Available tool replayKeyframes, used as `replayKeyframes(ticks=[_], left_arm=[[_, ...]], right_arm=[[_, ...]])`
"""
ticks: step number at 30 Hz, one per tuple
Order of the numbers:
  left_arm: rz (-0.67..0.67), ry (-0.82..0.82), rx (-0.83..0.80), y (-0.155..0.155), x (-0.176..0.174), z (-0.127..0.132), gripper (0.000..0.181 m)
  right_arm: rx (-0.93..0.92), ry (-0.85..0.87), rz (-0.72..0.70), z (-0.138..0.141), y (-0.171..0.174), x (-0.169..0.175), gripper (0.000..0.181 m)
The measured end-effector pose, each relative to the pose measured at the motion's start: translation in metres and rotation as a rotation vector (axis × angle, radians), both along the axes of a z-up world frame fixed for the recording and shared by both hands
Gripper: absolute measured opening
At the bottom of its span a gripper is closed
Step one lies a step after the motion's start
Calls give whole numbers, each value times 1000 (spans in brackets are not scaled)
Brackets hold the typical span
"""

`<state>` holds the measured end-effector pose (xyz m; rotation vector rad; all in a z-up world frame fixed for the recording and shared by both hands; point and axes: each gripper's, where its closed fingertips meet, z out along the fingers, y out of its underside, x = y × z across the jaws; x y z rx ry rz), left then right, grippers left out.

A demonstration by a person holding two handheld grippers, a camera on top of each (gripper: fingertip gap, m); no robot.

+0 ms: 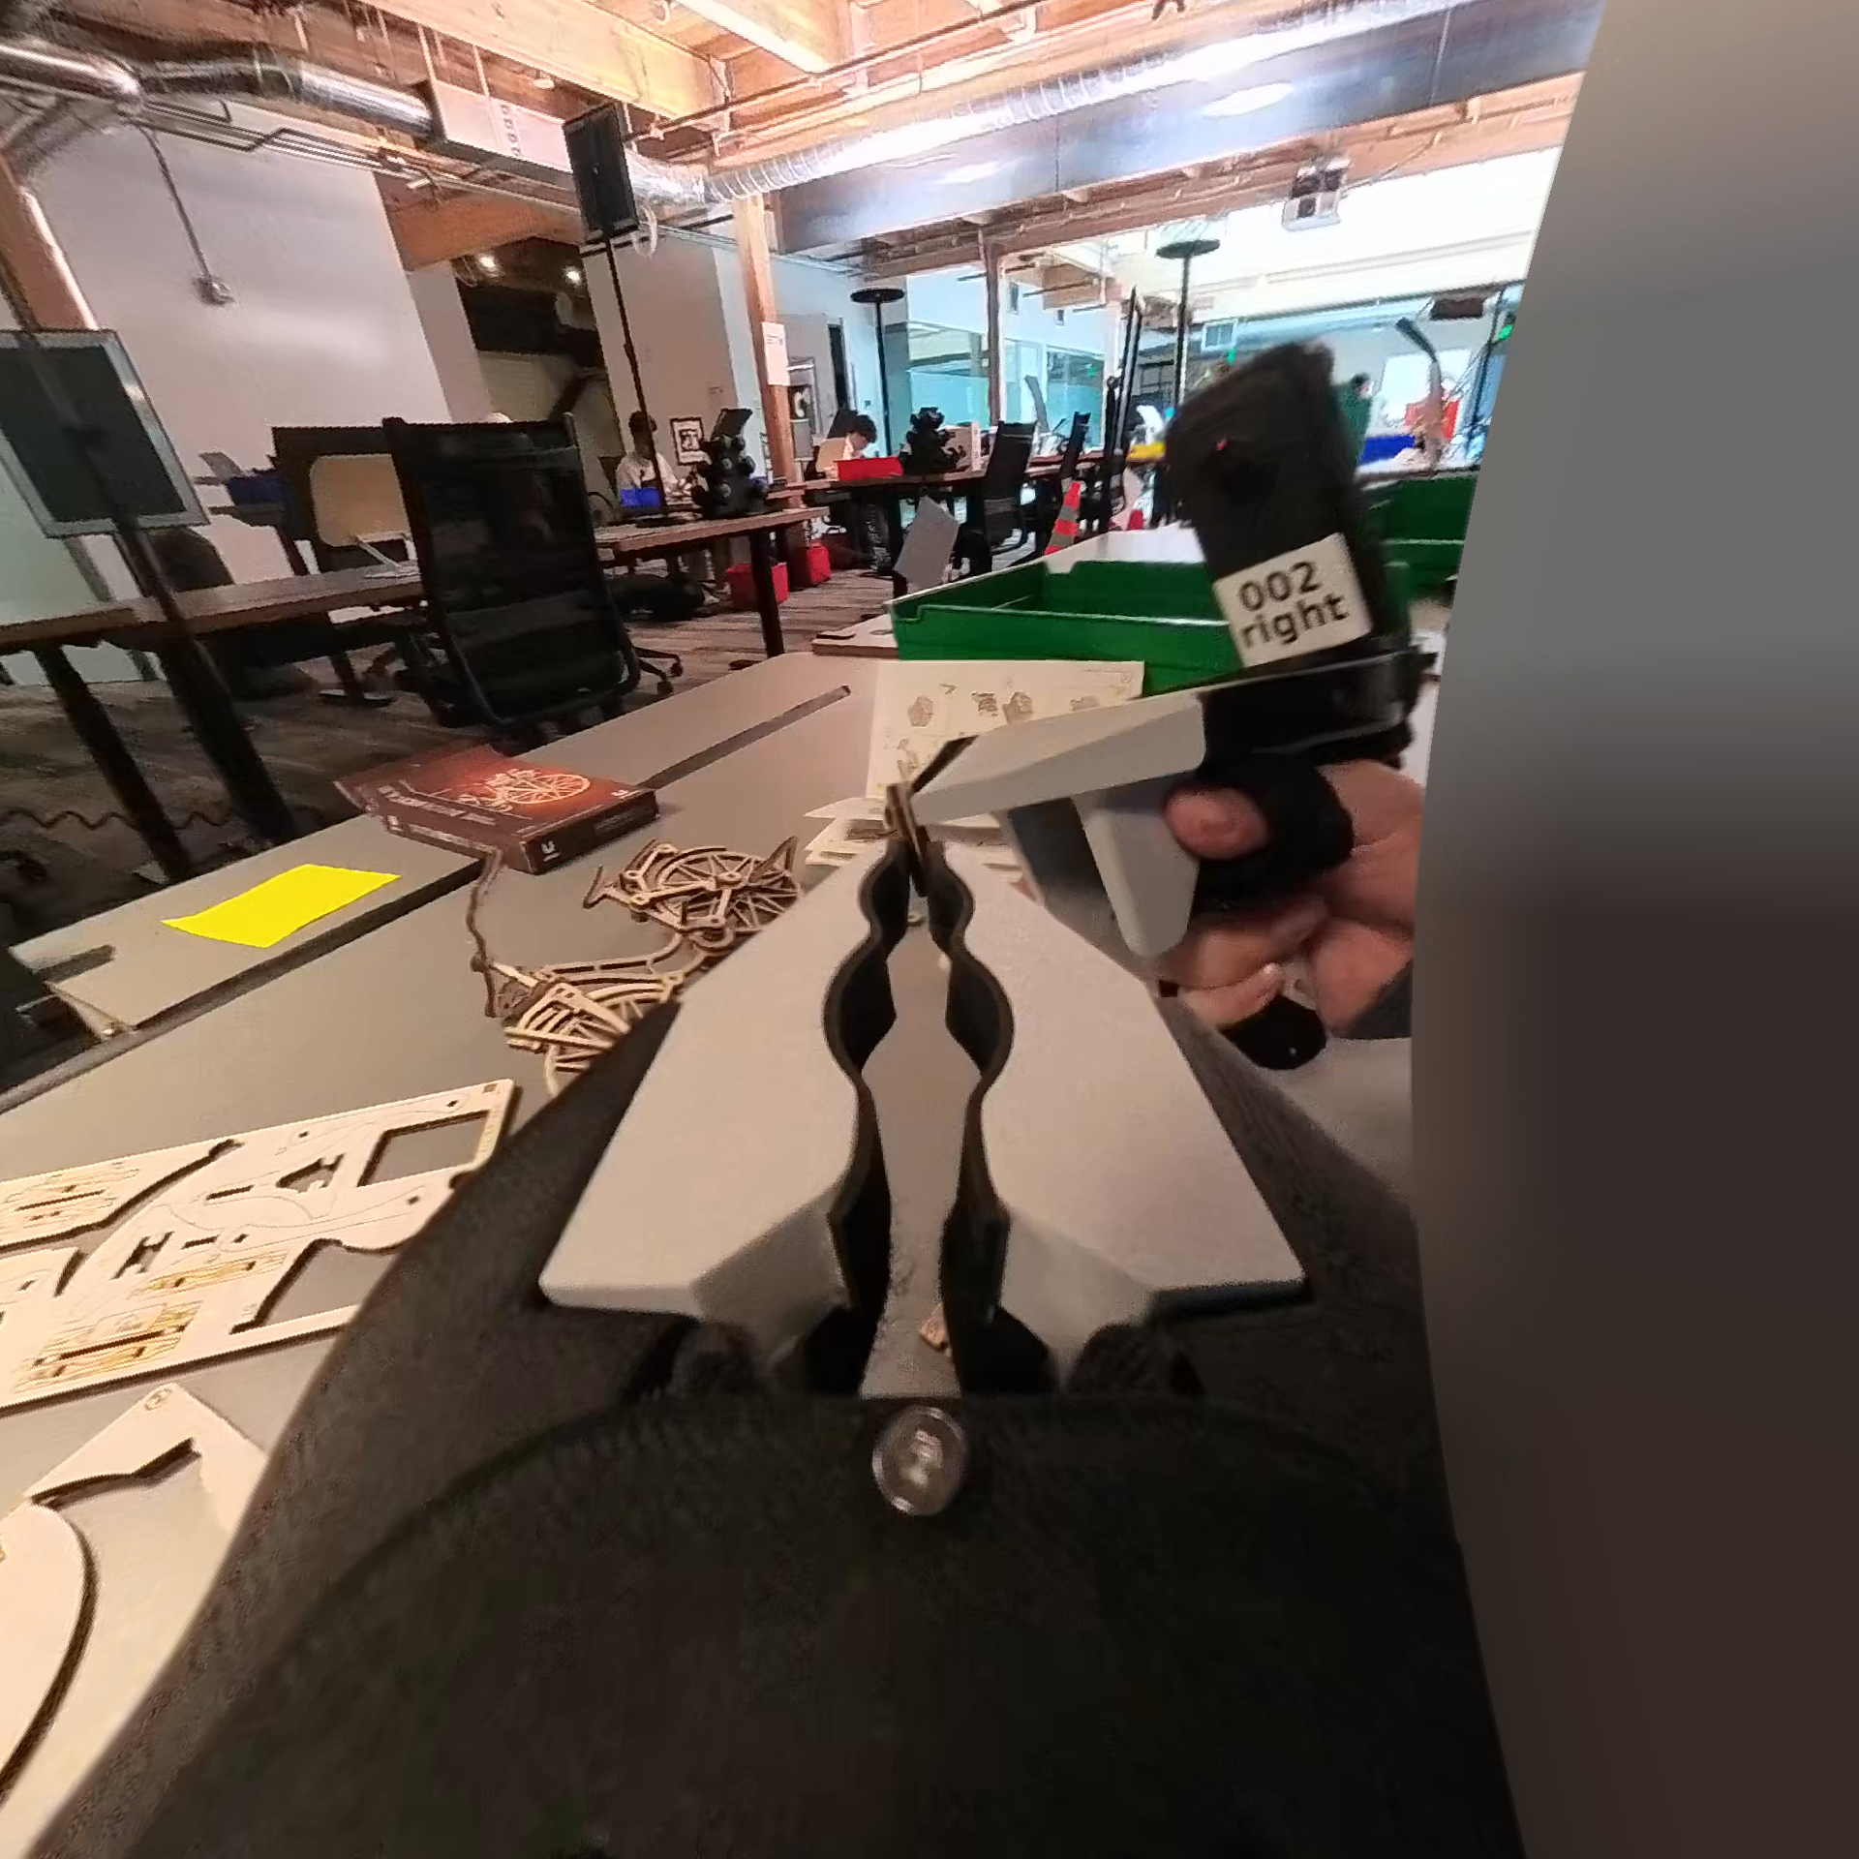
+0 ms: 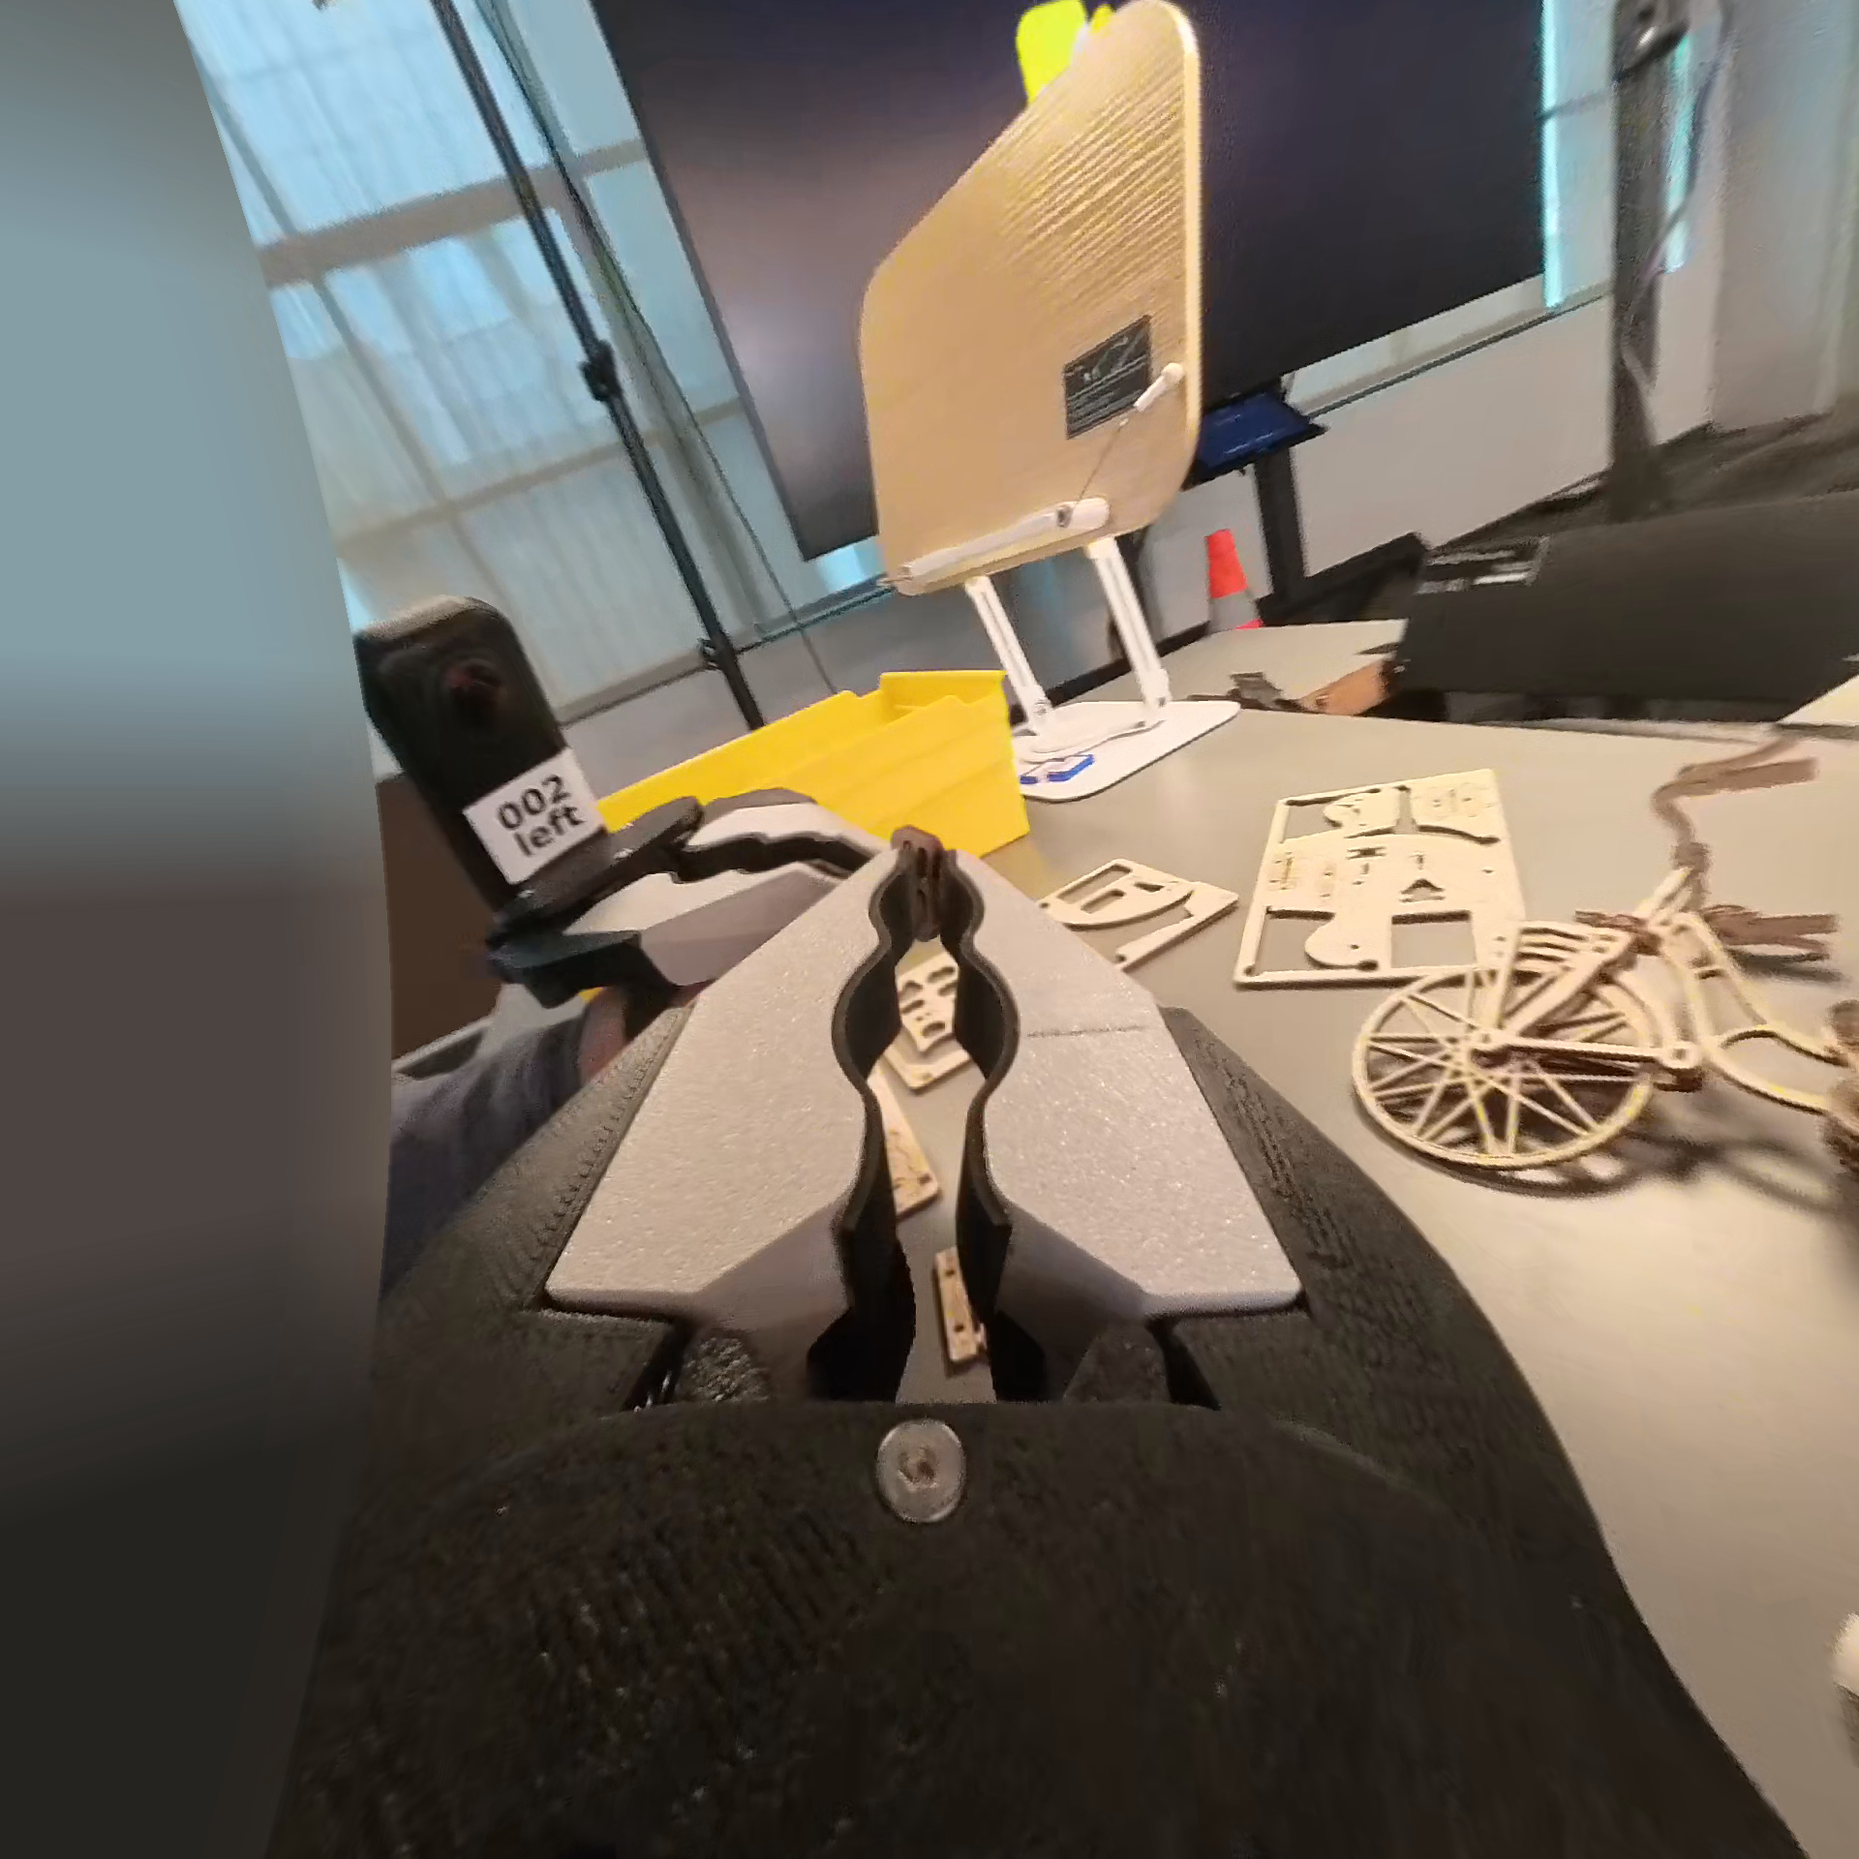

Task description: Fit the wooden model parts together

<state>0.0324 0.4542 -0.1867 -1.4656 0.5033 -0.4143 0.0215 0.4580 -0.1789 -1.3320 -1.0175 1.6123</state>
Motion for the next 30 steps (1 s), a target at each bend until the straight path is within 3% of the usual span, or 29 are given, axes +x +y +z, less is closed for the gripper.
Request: replayKeyframes(ticks=[1,9,17,21,24,30], left_arm=[[11,17,5,0,0,0,2],[125,164,18,8,-3,-10,3],[230,199,14,16,-6,-14,1],[193,223,23,12,-2,-13,2],[144,251,30,7,-2,-15,2],[72,274,41,0,-1,-16,3]], right_arm=[[24,-7,-24,0,0,0,1],[177,-82,-204,-8,7,-1,2],[162,-64,-281,-11,16,0,3],[129,-31,-233,-9,14,1,3],[104,-48,-161,-12,13,-2,12],[40,-54,22,-12,2,-4,3]])
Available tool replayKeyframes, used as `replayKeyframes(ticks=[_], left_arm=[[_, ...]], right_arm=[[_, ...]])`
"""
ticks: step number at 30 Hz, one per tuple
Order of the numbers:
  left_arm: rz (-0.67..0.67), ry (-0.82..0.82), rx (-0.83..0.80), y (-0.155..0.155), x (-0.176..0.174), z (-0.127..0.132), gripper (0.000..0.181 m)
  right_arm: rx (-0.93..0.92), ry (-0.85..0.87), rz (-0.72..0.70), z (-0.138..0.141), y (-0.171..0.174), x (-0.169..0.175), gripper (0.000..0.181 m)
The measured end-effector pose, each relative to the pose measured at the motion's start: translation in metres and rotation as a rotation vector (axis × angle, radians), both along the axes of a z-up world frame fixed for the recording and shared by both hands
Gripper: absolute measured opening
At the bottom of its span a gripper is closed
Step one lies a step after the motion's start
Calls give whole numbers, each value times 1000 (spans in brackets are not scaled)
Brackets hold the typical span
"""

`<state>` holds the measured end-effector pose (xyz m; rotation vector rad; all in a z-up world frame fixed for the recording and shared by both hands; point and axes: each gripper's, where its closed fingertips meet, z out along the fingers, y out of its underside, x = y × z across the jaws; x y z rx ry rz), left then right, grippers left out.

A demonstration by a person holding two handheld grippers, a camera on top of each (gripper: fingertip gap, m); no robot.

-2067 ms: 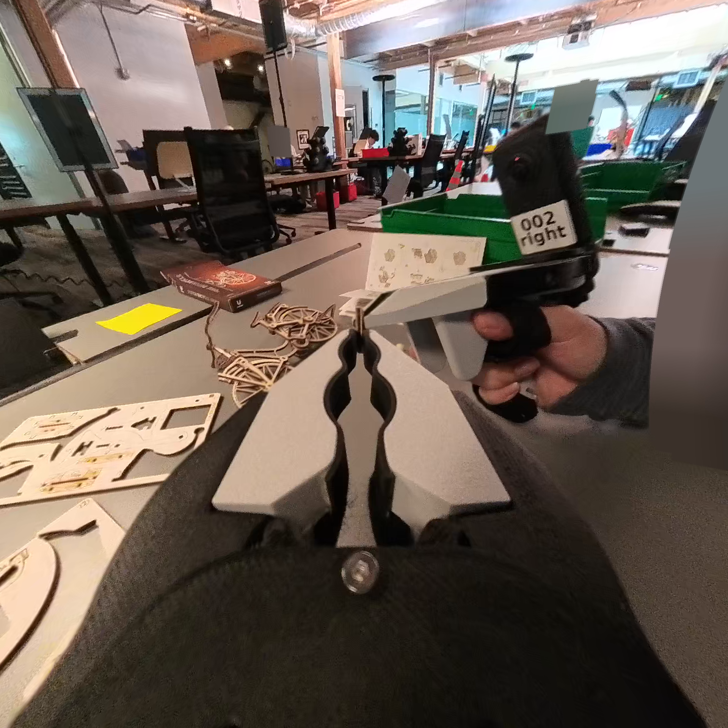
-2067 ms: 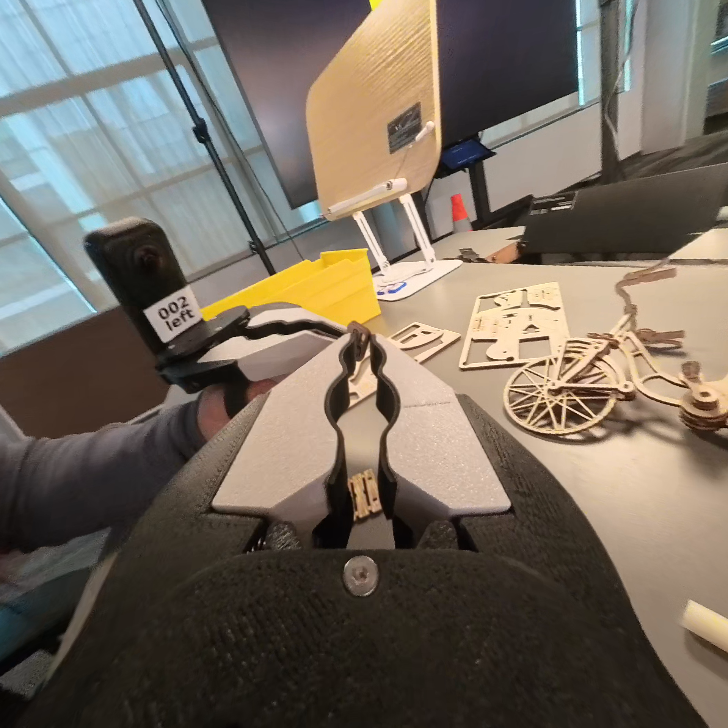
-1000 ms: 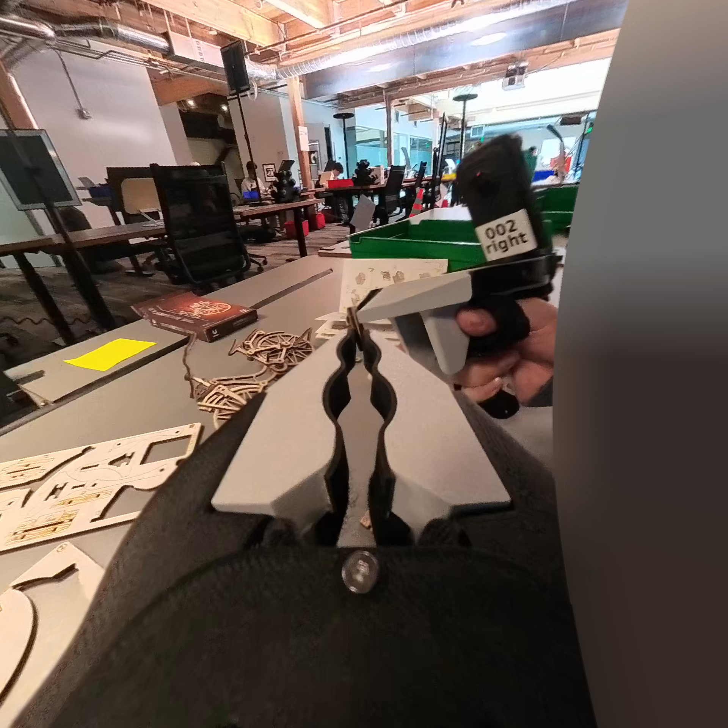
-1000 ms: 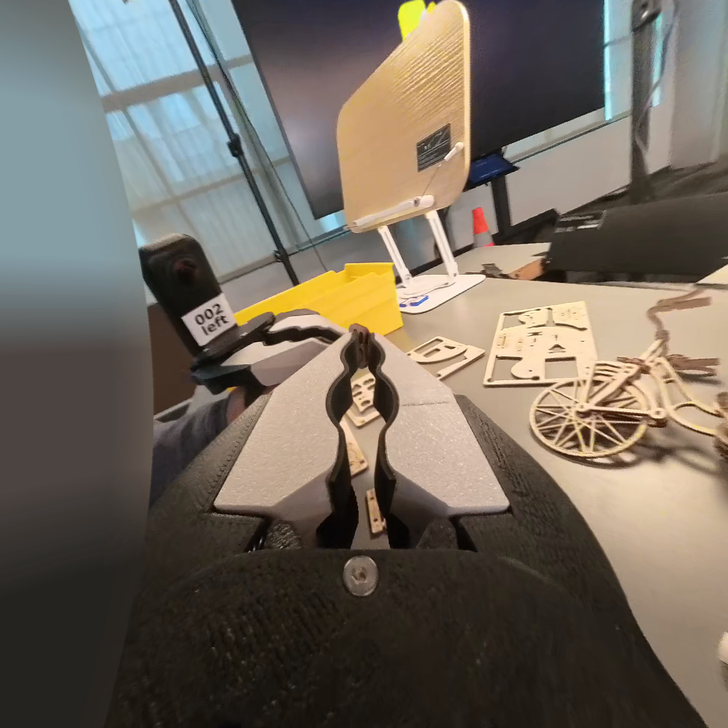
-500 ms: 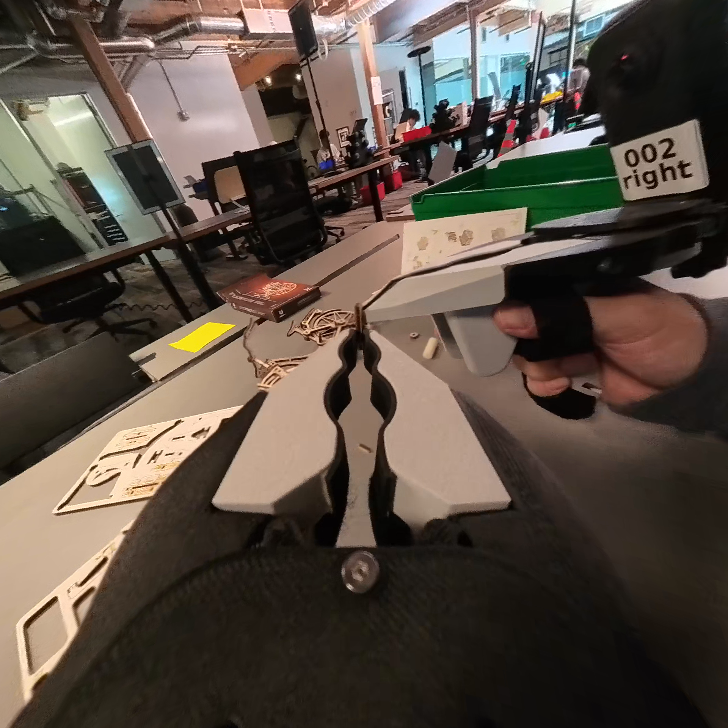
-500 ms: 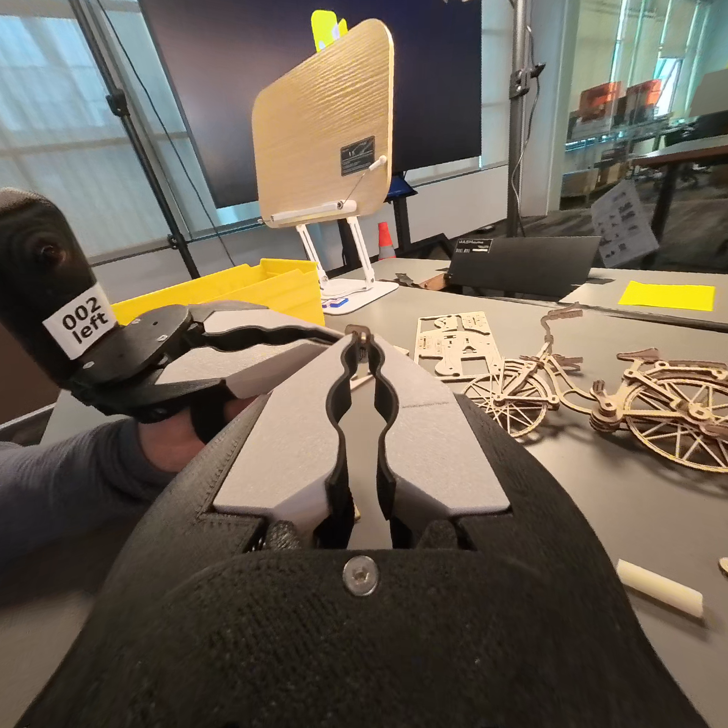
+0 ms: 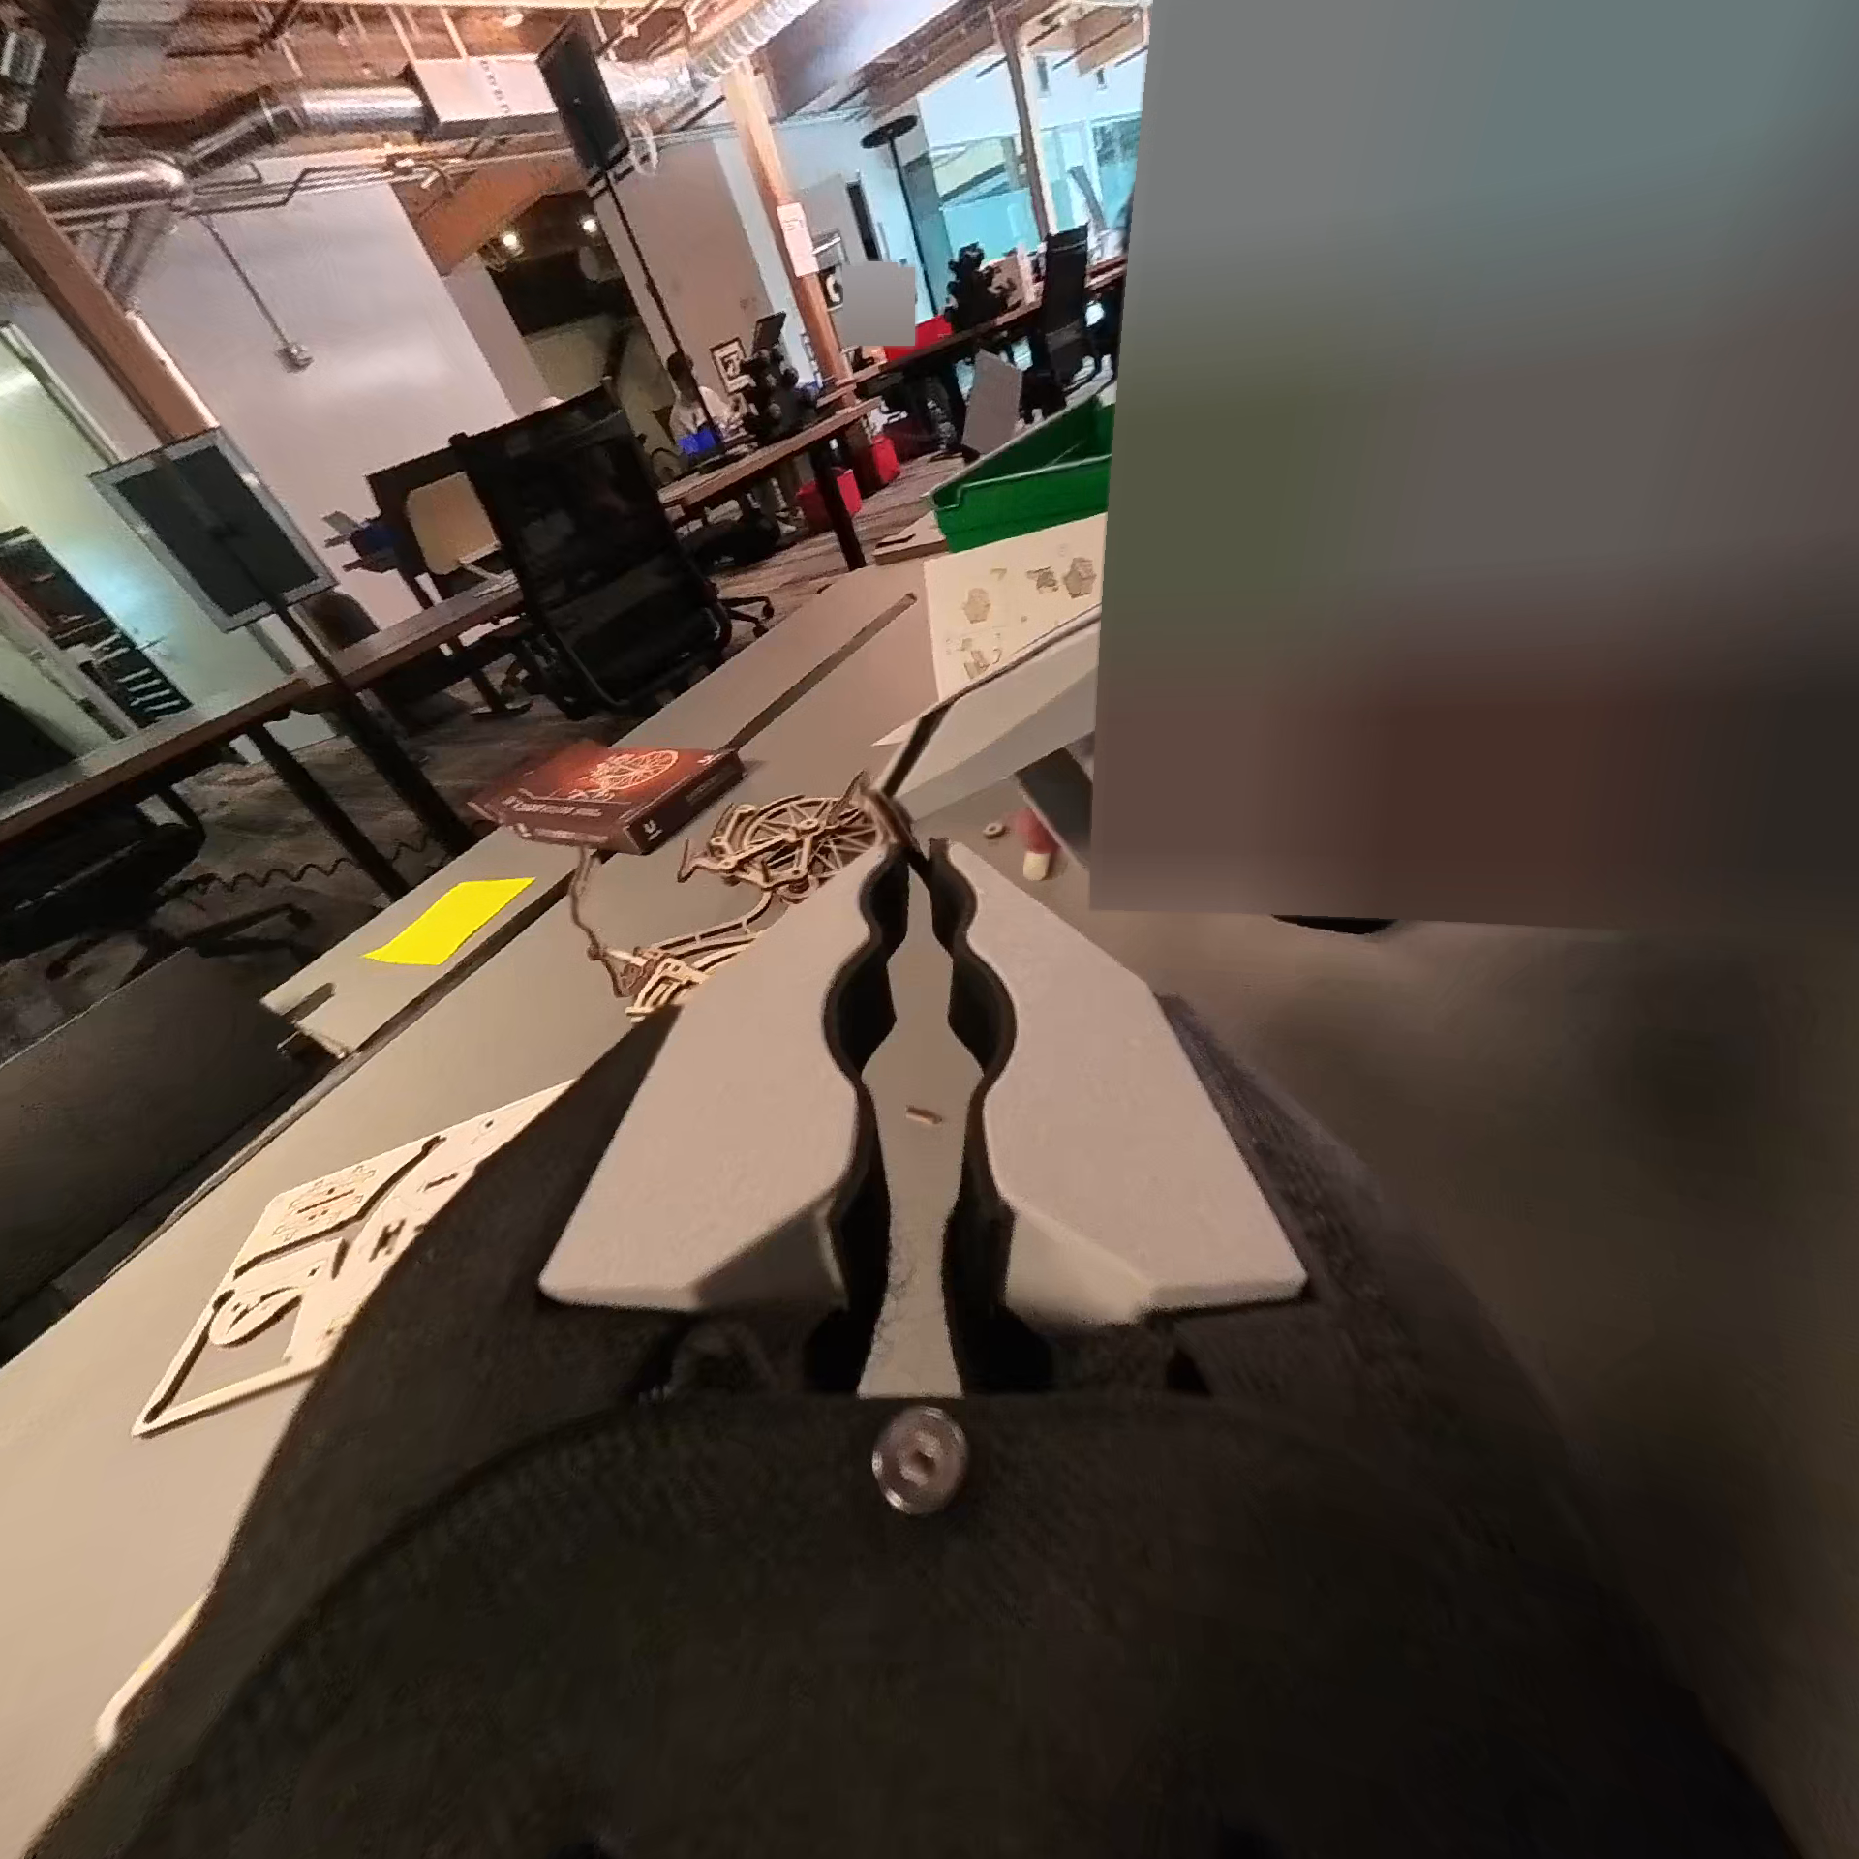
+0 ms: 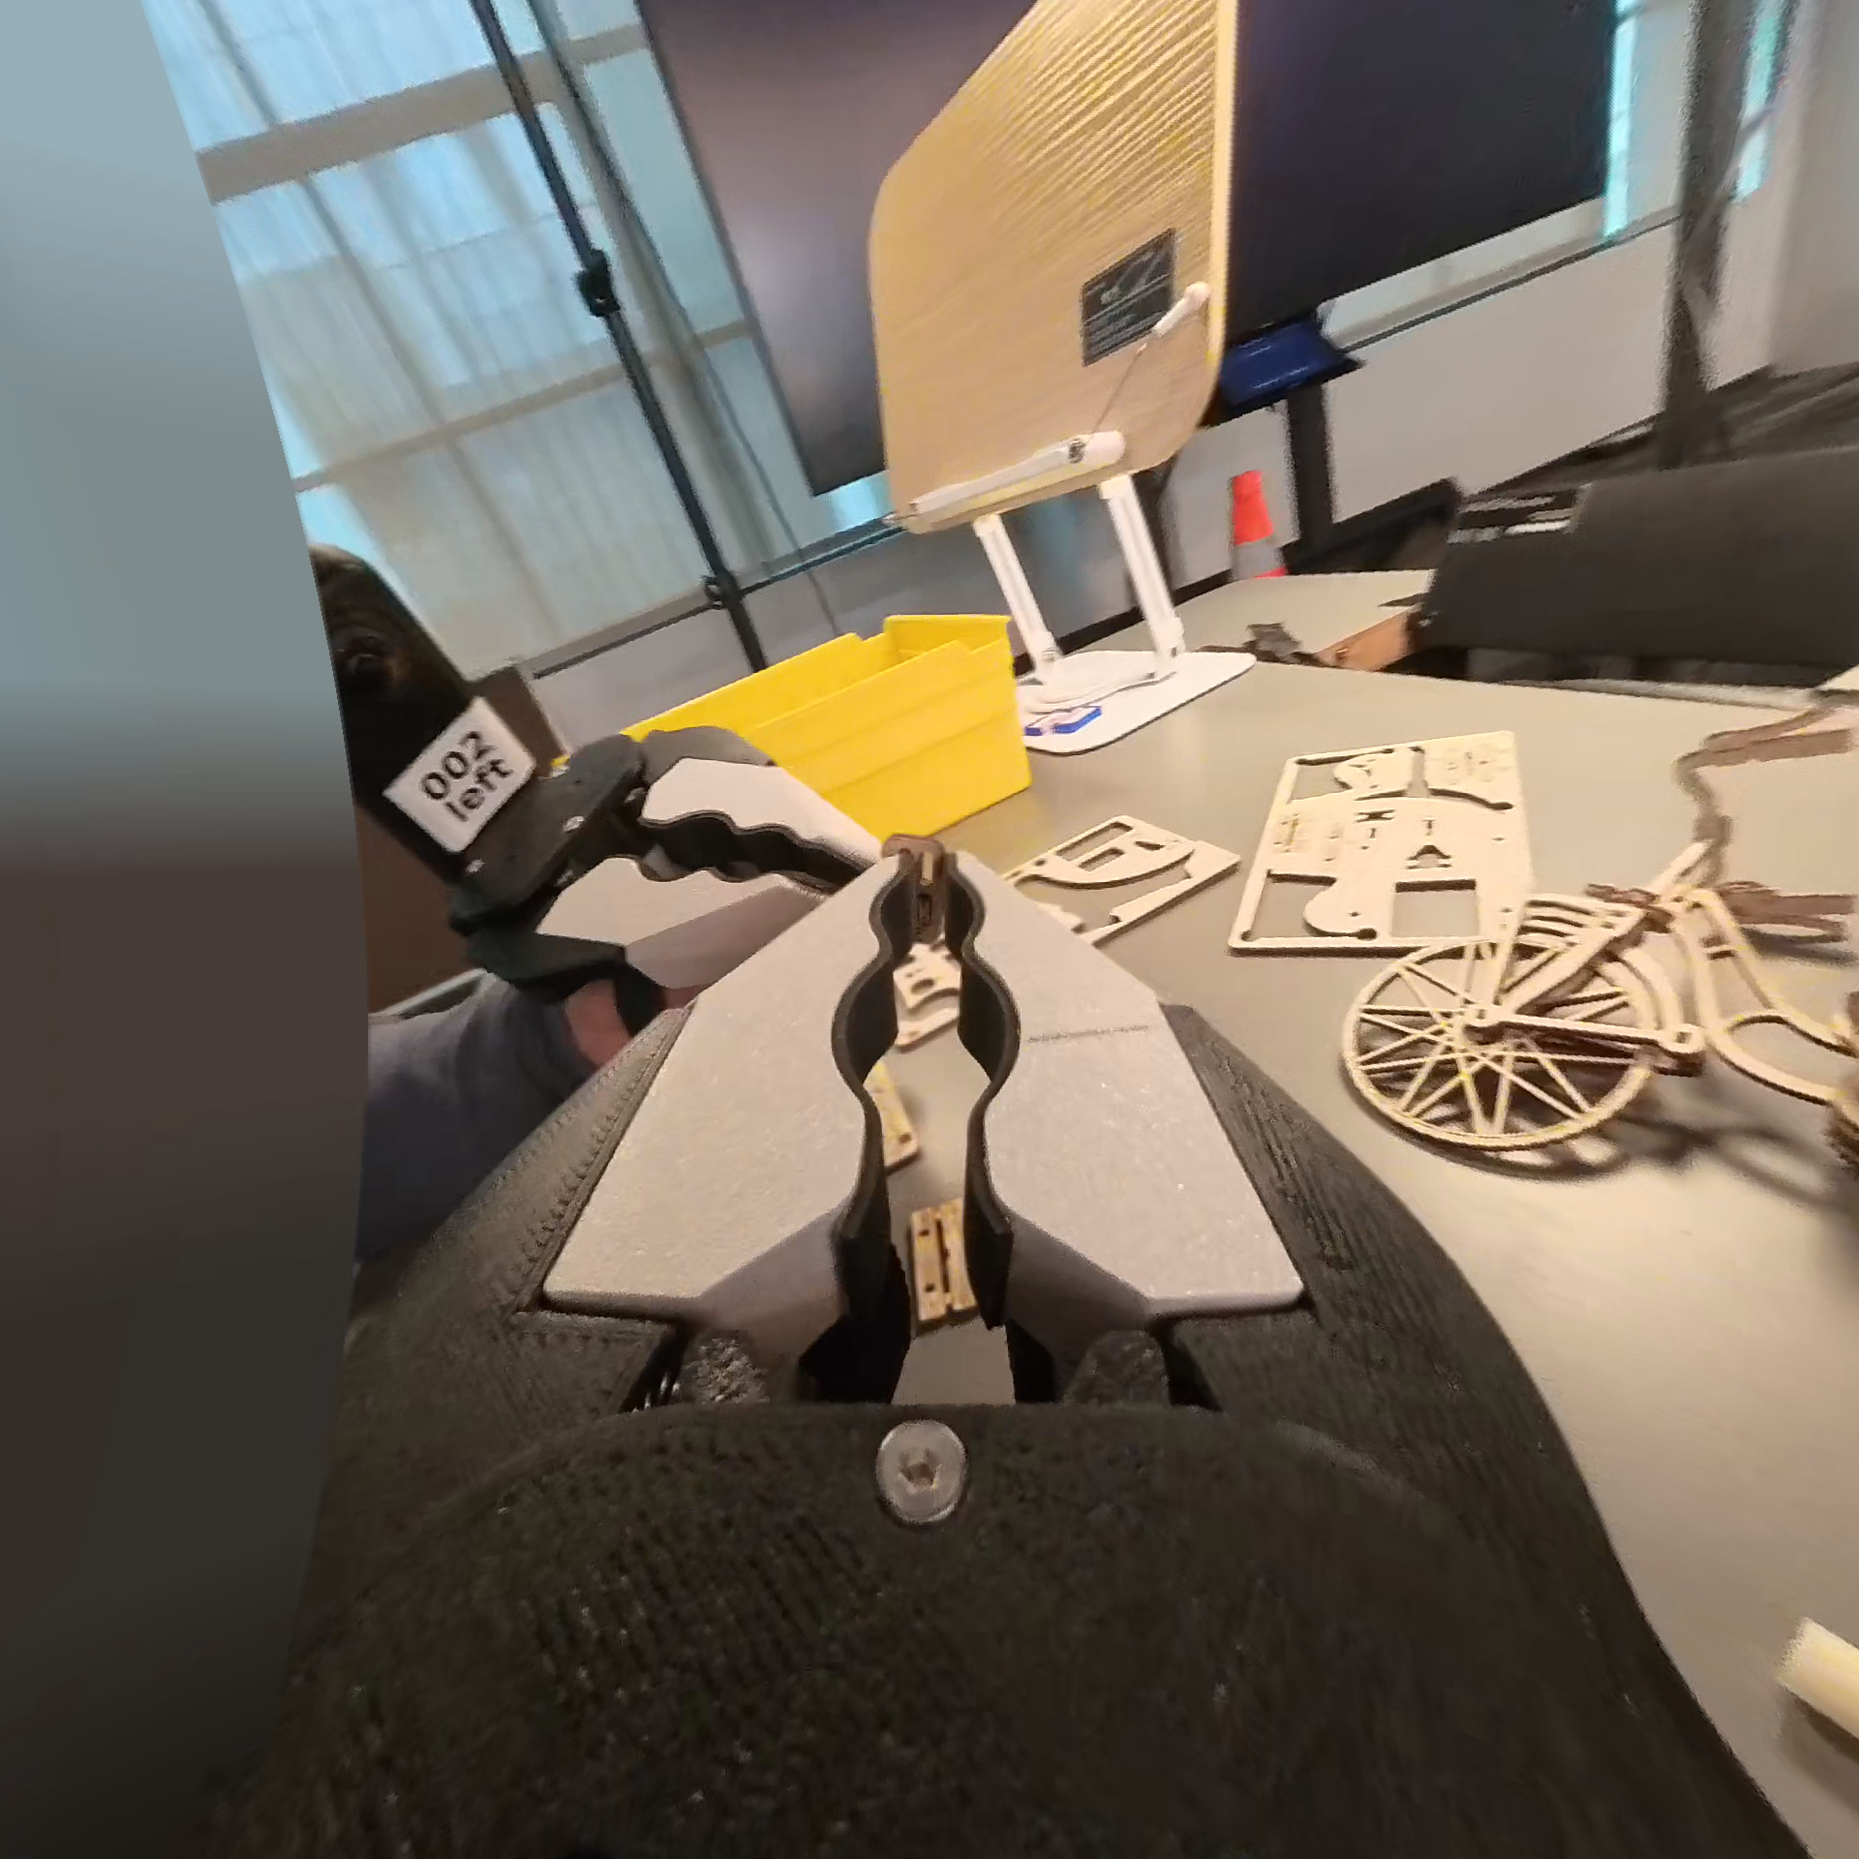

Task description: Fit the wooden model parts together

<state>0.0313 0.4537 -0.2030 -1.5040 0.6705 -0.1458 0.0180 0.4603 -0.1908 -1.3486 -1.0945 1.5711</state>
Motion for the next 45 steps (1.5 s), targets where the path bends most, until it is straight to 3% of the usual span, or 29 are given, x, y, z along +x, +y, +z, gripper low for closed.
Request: replayKeyframes(ticks=[5,18,21,24,26,29,33,45], left_arm=[[-63,-4,-15,-6,3,-2,3],[27,116,-29,3,1,-16,2],[99,280,20,8,-4,-24,2],[159,629,153,9,-14,-34,2],[149,844,229,9,-12,-44,2],[98,1063,279,9,-6,-61,1],[59,1121,290,9,0,-67,1],[8,1357,397,2,15,-75,2]], right_arm=[[-50,-18,96,-2,-6,1,3],[199,-122,-122,-15,3,-2,2],[289,-131,-126,-21,5,-4,3],[347,-178,-21,-36,5,-4,3],[381,-219,71,-45,2,0,23],[505,-270,161,-53,-3,13,29],[640,-330,219,-63,-13,20,28],[744,-454,295,-83,-19,28,21]])
